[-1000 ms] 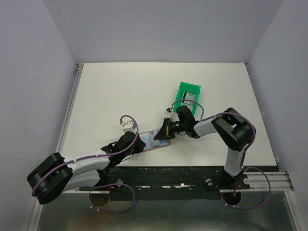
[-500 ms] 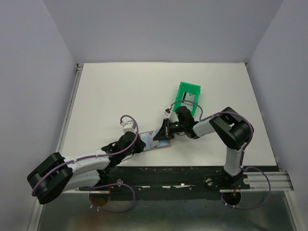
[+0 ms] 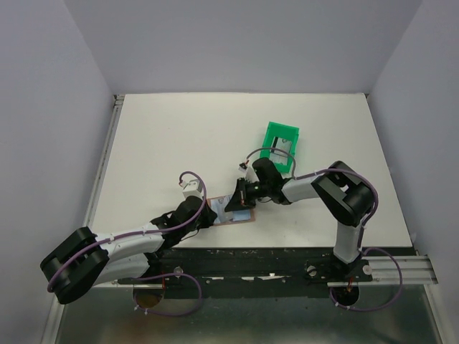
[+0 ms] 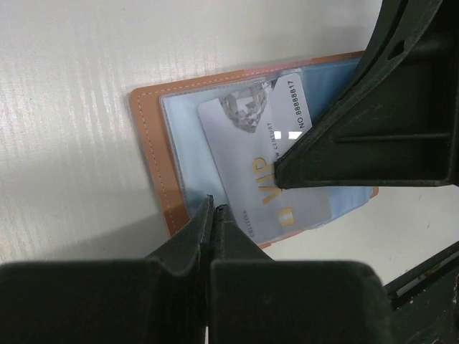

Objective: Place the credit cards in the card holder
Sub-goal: Insert the credit card into the card holder.

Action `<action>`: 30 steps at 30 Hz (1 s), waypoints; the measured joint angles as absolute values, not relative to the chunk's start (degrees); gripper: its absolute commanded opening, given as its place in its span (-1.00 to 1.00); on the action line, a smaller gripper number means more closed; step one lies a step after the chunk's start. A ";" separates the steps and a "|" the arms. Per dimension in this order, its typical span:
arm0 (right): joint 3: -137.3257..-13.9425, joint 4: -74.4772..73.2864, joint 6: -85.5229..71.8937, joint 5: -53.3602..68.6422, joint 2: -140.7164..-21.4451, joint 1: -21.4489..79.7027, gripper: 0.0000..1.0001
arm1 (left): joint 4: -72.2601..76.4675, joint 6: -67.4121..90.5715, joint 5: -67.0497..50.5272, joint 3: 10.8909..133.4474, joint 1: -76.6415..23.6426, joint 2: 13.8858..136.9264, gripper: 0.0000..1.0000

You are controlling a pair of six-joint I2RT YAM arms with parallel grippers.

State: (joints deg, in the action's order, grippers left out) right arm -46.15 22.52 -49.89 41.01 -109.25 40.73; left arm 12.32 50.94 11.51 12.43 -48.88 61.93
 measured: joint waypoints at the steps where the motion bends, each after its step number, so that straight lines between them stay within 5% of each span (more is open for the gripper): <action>1: -46.44 22.00 -49.82 40.56 -109.12 40.99 -0.67 | 12.32 50.94 11.51 12.40 -48.88 61.93 -1.00; 8: -47.05 16.38 -48.42 36.84 -105.95 43.13 -0.02 | 12.29 51.05 11.49 12.43 -48.88 61.91 -1.00; 12: -47.33 9.98 -45.84 33.47 -100.97 43.22 0.10 | 12.25 51.09 11.49 12.40 -48.88 61.84 -1.00; 21: -51.13 -1.89 -41.06 26.59 -95.61 43.22 0.10 | 12.12 51.09 11.49 12.40 -48.88 61.76 -1.00; 30: -51.27 -5.93 -40.25 24.14 -97.10 43.22 -0.19 | 11.94 51.11 11.49 12.40 -48.88 61.60 -1.00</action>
